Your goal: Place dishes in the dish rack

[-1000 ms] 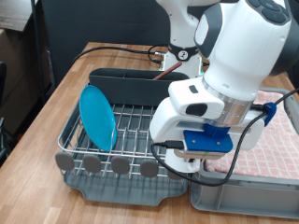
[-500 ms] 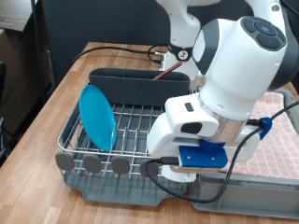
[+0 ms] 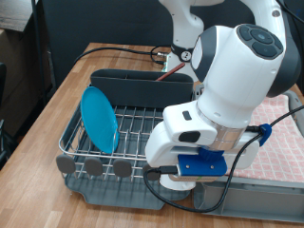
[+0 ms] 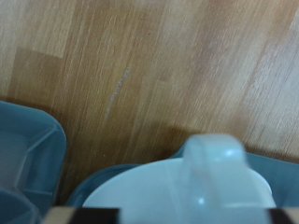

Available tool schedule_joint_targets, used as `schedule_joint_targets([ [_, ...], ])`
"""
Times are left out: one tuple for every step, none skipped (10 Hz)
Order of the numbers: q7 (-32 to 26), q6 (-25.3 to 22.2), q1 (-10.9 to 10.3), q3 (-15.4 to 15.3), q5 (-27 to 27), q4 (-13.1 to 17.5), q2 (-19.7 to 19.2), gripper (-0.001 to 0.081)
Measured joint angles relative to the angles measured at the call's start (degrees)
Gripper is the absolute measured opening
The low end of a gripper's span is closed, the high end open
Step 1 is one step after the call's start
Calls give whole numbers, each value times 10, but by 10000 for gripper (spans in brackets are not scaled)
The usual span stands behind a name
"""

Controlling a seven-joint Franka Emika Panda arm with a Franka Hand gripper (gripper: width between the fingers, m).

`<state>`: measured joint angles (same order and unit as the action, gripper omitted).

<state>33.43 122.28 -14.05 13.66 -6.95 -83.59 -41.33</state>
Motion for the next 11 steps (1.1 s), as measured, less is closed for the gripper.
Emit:
schedule_joint_targets([
  [-5, -4, 1, -2, 0, 1, -1, 302],
  [-7, -13, 1, -4, 0, 4, -1, 302],
  [-9, -24, 1, -4, 0, 7, -1, 482],
  [-11, -35, 1, -4, 0, 8, -1, 482],
  [-13, -47, 2, -4, 0, 9, -1, 699],
  [-14, -63, 2, -3, -2, 11, -2, 699],
  [-15, -77, 1, -2, -4, 13, -2, 781],
  [-19, -82, 2, -1, -5, 14, -2, 798],
  [-37, -101, 2, -1, -4, 19, -2, 798],
  [-60, -131, 3, -1, -3, 30, -2, 802],
  [-78, -157, 4, -1, -1, 42, -1, 802],
])
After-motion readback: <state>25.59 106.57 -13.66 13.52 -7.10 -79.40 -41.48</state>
